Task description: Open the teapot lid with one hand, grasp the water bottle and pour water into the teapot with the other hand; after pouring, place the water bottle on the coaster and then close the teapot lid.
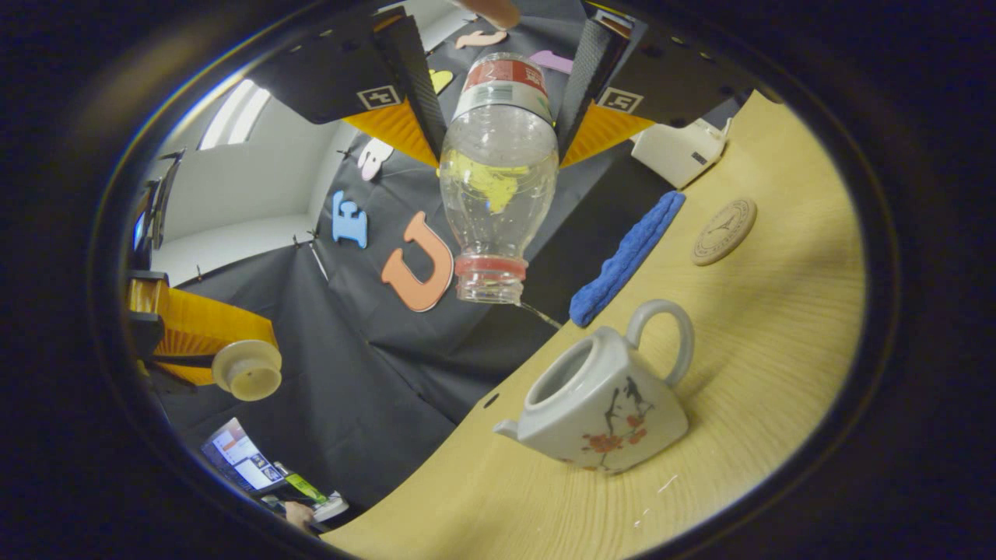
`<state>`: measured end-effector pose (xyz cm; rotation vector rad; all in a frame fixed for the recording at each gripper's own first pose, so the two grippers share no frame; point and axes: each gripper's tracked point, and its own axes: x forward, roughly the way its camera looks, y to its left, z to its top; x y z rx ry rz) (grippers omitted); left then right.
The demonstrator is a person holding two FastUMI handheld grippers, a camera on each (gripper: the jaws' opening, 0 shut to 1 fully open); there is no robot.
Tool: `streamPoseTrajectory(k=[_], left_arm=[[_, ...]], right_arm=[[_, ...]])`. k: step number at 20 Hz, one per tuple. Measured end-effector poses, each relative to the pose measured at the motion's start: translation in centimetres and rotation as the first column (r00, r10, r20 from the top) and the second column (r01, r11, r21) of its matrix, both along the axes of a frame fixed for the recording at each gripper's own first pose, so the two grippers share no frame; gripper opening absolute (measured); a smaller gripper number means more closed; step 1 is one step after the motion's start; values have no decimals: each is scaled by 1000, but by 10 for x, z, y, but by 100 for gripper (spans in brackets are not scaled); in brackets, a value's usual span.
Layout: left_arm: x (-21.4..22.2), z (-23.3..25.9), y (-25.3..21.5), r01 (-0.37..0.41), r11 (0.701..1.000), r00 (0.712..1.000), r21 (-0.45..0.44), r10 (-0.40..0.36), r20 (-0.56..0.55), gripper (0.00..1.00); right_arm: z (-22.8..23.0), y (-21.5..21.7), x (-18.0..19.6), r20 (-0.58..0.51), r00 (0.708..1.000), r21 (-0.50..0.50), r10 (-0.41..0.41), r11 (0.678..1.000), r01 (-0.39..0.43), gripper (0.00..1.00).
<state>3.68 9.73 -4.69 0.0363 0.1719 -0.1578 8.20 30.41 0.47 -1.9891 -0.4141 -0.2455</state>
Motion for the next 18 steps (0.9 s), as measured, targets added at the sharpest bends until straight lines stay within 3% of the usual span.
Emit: streamPoseTrajectory(k=[5, 9, 14, 18], left_arm=[[3, -2, 1, -8, 1000, 1000, -1, 8, -6, 4], [3, -1, 2, -15, 1000, 1000, 5, 15, -1, 4], [1, 6, 0, -20, 1000, 1000, -2, 20, 19, 4], [0, 10, -5, 6, 999, 1000, -45, -5, 29, 4]], right_arm=[[1, 6, -2, 16, 1000, 8, 15, 1000, -16, 78], [-9, 1, 3, -65, 996, 206, 53, 978, -38, 76], [-24, -17, 10, -131, 988, 422, 85, 906, -22, 76], [-46, -31, 12, -234, 963, 600, 135, 799, 33, 79]])
